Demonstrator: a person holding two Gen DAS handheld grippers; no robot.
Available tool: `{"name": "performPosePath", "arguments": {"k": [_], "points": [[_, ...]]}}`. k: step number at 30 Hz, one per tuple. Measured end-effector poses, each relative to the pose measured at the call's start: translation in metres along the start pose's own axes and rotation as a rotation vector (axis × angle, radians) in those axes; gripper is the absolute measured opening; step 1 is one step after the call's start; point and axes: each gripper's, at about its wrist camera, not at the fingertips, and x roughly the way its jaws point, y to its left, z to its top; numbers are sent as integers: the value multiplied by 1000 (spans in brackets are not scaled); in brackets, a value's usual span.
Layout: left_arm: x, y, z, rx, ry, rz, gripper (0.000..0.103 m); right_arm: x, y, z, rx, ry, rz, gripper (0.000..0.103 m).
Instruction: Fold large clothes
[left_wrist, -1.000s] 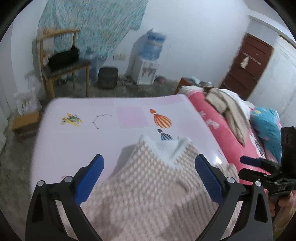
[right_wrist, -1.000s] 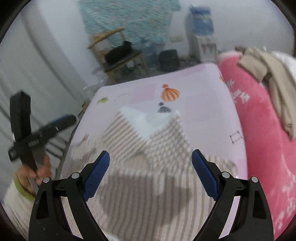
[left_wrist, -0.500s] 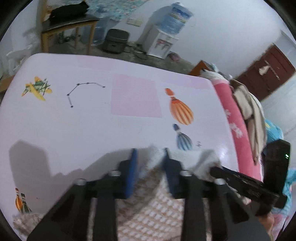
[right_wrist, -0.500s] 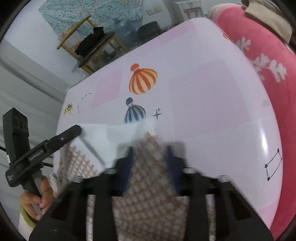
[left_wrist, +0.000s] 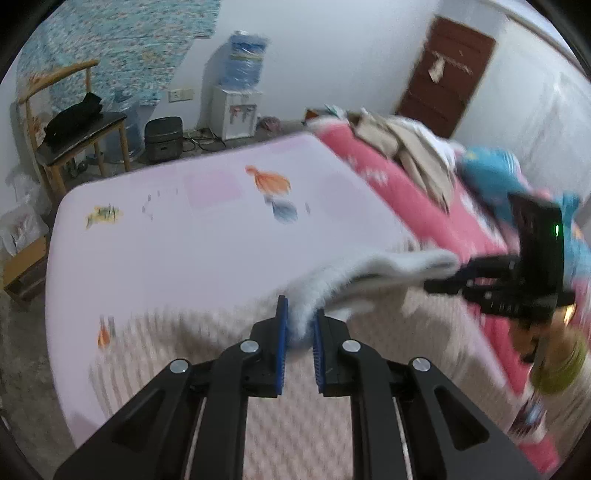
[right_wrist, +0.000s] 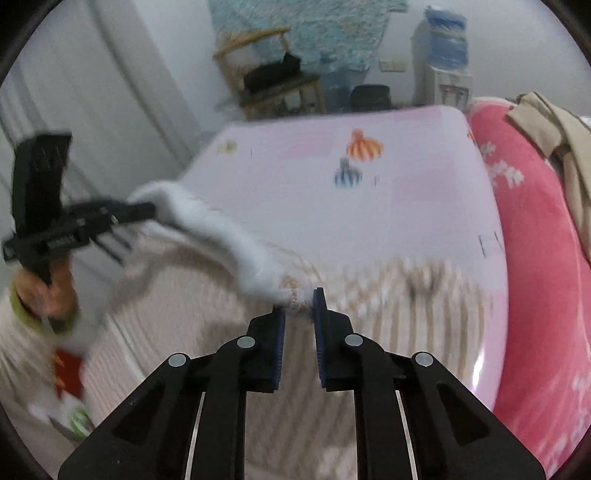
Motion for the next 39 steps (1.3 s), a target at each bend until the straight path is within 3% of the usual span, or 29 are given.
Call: {"name": "performPosePath", "arguments": {"k": [2,6,9,11,14,19,24,28,31,33,37,39], "points": [[3,-5,-23,39,27,32,12,-8,10,-17,-33,7,-6,26],[15,-9,-51,59,45,47,12,-47,33,-18,-76,-127,73,44],[21,-3,-55,21,45,32,12,-48,42,1,-49,-164,156,45],[21,-1,-57,6,36,26,13,-24,48,16,-33,-127,162,44],[12,1,-63,8,23,28,15,18,47,24,1,-47,161,34],[-13,9,-74,-6,13,-9,15,75,38,-6,117,126,213,30],[-44,16,-66,-8,-106,-46,15,44,33,-4,88,81,260,30],[-41,16,-41,-11,-144,-55,15,17,9,16,106,-20,182,30],[-14,9,-24,-9,-110,-88,15,31,-8,25,177,-17,171,28],[19,4,-15,-14,-43,-120,15,45,-10,25,188,1,143,26],[73,3,-25,14,107,-68,15,75,-2,14,120,55,53,24],[74,10,-38,14,103,-78,15,73,0,5,74,61,34,24]]}}
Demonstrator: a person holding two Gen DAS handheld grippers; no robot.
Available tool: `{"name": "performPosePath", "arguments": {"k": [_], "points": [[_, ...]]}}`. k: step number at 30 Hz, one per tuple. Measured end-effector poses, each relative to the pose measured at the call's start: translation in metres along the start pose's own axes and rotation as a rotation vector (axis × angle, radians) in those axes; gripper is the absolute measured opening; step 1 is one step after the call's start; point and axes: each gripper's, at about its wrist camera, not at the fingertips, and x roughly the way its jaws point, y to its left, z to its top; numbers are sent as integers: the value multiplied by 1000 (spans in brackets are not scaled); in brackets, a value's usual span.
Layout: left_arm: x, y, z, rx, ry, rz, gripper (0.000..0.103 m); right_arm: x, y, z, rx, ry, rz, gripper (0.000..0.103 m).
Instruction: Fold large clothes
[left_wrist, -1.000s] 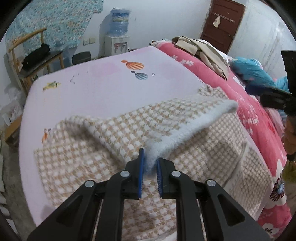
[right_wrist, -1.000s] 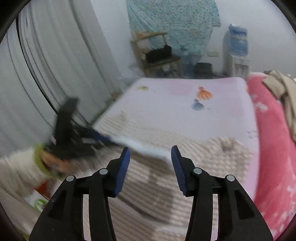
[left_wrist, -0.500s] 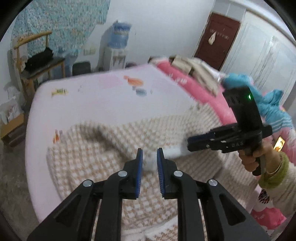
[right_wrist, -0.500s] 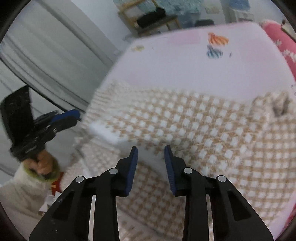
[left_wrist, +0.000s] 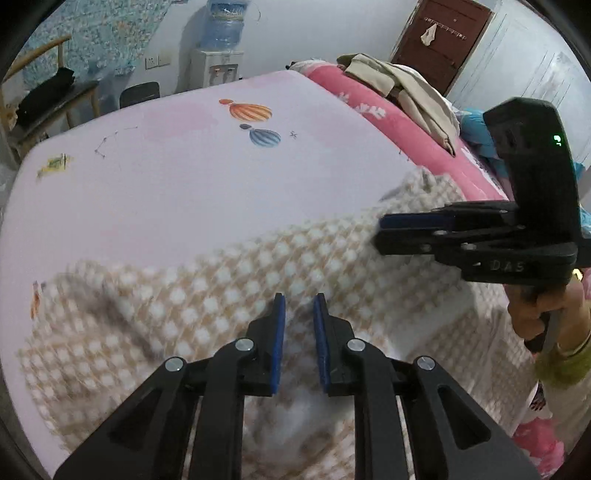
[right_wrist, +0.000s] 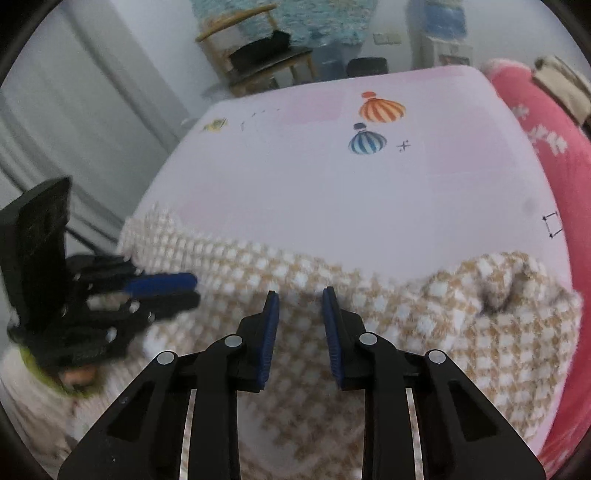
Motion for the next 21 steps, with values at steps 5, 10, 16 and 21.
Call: {"name": "performPosePath", "arguments": {"k": [5,10,16,21], "points": [[-20,16,-23,-9,14,-9,15,-18,-3,-32,-104,27,-80,24],[-42,17,-28,-2,-5,3,15,-45,12,-34,-129,14,-161,25],[-47,4,-13,-2,-65,-41,15,-40,51,-36,-215,-6,-104,26],[-19,-8,-34,76,25,59,16,-14,58,-60,-304,44,-163,26]]}}
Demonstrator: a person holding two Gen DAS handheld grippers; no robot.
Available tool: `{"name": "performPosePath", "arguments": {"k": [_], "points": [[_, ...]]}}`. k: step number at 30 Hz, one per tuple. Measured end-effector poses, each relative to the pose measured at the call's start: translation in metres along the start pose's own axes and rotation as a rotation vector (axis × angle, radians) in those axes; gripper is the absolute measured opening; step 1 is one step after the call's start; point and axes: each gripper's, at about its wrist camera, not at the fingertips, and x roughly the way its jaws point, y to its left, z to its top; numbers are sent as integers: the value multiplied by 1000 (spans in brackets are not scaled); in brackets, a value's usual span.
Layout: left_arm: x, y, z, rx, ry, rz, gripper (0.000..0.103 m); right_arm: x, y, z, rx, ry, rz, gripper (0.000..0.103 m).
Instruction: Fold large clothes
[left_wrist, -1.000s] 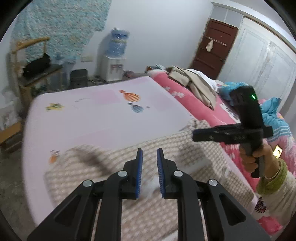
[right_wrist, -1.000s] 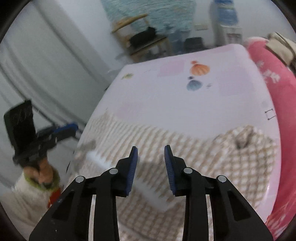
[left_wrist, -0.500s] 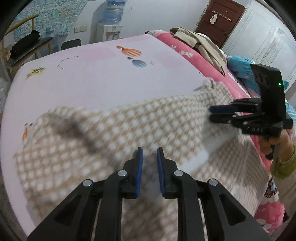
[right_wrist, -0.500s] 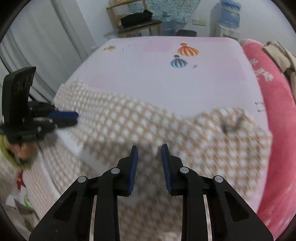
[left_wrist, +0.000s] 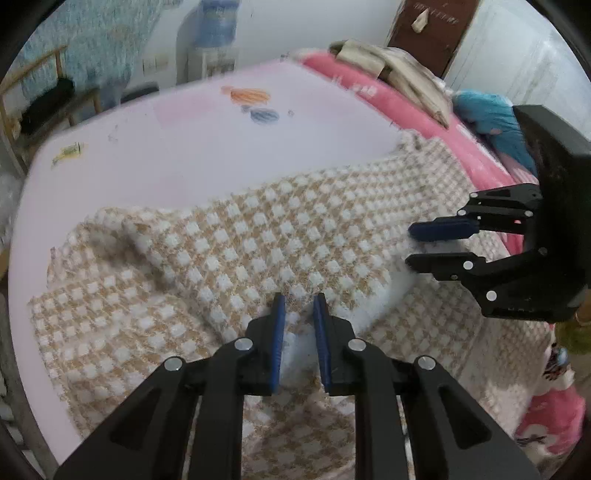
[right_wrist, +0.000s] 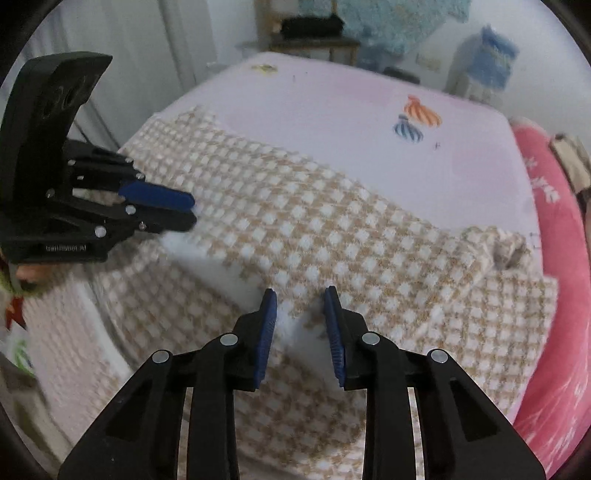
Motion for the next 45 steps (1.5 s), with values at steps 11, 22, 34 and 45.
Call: {"name": "performPosePath", "arguments": {"k": [11,22,34,45], "points": [[-13,41,48,-138,-90,110,29,-17,-19,44,98,-84,-46,56],[-3,56,49,-178,-82,144,30,0,-41,47,263,-58,48,56],[-19,-14,20,68,-77,160,33,-8,-16,27,209,-53,29,56],[-47,-35,-12,15,-34,226,47,-41,12,-4,214,-64,-51,61]]}}
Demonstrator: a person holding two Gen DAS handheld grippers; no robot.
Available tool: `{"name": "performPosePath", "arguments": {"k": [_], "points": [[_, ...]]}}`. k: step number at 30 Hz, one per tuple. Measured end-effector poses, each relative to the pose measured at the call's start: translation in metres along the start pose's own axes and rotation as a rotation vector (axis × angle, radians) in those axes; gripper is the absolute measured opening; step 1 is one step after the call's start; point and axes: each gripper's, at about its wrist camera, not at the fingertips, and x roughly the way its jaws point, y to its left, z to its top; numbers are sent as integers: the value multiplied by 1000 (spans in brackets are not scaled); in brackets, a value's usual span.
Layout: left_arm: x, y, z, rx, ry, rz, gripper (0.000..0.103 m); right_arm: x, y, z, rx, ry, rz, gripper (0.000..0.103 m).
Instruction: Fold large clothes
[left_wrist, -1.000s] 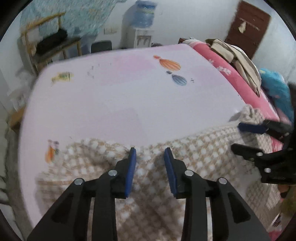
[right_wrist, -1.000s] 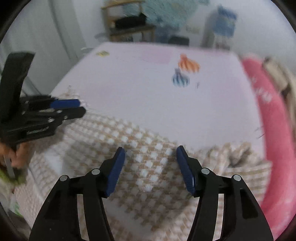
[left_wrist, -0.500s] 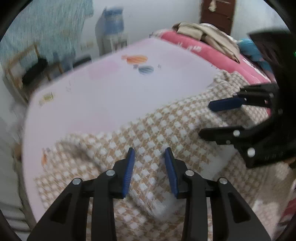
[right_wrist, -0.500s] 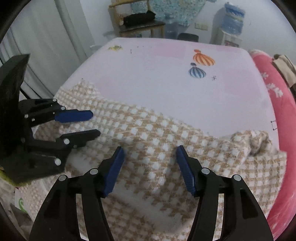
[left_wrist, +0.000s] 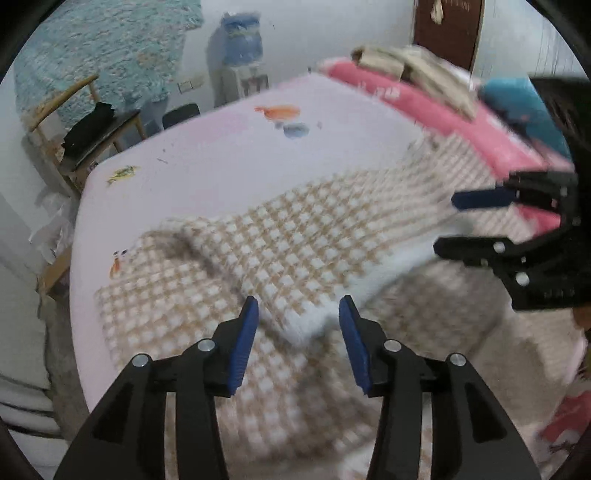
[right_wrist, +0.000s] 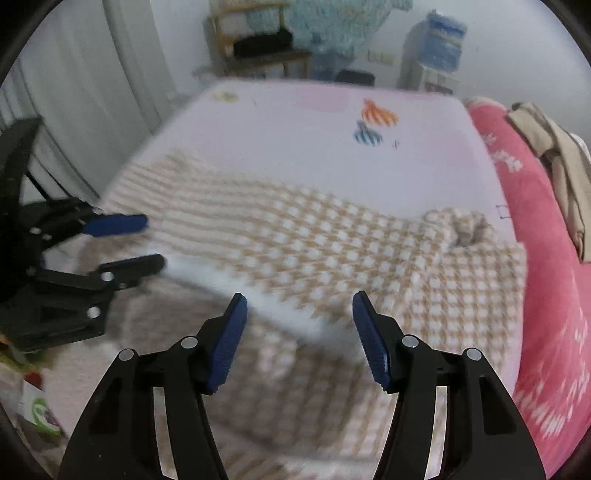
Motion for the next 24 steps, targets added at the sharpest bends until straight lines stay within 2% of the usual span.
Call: {"name": "performPosePath", "arguments": {"k": [3,7,11,14,16,18,21,23,24], "points": [[-35,-8,-17,8,-39,45,64,-40,11,-21,20,-77,26,73],[-71,-20,-44,-12,-66,58,79,-76,23,-62,77,-144,84,82],[-76,-28,-80,-80,-49,102,85,-87,31,-101,153,-157,87,84],[-67,-33,-105,-166,13,98,86,-79,34,-119,191,-133,62,84],[-60,-37,-116,-179,31,117,86,-77,40,-132,205,-111,53,84],[-48,-47,-127,-164,57,173,86,-69,46,-142,204,-86,42,84],[-37,-52,-138,-187,85,184,86,-63,49,-151,191,-61,-4,84],[-35,-51,-143,-219,74,188,88,-60,50,-154,198,-57,1,84],[-35,-51,-145,-226,69,201,93,-58,51,-156,203,-55,5,84]]}}
